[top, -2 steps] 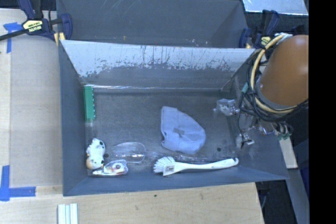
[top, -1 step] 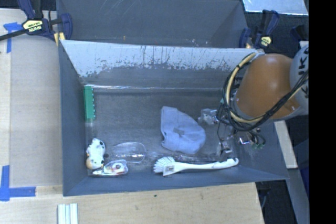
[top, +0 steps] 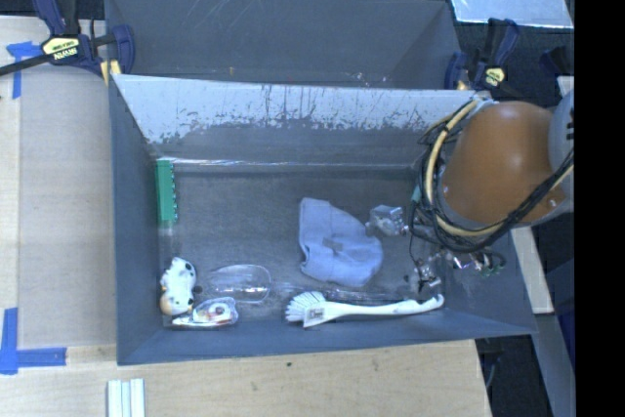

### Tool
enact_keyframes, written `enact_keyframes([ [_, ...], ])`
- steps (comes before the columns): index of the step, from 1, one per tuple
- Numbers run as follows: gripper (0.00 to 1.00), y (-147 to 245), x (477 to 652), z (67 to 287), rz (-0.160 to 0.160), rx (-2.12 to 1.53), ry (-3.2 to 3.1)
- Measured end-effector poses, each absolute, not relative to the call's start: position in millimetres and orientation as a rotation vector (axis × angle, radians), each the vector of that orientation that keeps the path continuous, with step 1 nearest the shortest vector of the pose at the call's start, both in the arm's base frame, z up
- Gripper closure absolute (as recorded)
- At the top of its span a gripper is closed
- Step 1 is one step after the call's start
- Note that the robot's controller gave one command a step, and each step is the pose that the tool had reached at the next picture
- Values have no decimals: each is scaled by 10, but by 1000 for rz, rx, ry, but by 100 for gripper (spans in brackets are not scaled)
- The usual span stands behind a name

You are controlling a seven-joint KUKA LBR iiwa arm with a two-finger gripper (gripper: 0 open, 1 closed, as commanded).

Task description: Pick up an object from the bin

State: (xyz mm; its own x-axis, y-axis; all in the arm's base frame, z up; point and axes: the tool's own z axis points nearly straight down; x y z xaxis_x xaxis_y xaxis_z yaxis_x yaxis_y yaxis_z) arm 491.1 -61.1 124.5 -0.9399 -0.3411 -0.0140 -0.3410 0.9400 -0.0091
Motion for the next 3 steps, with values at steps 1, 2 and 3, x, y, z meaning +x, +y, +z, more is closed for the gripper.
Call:
enact_keyframes([
  [1,0,-438,4971,731,-4,-314,3116],
  [2,0,-478,5010,702,-15,-839,3005],
  [3,0,-391,4986,703,-7,-275,3114],
])
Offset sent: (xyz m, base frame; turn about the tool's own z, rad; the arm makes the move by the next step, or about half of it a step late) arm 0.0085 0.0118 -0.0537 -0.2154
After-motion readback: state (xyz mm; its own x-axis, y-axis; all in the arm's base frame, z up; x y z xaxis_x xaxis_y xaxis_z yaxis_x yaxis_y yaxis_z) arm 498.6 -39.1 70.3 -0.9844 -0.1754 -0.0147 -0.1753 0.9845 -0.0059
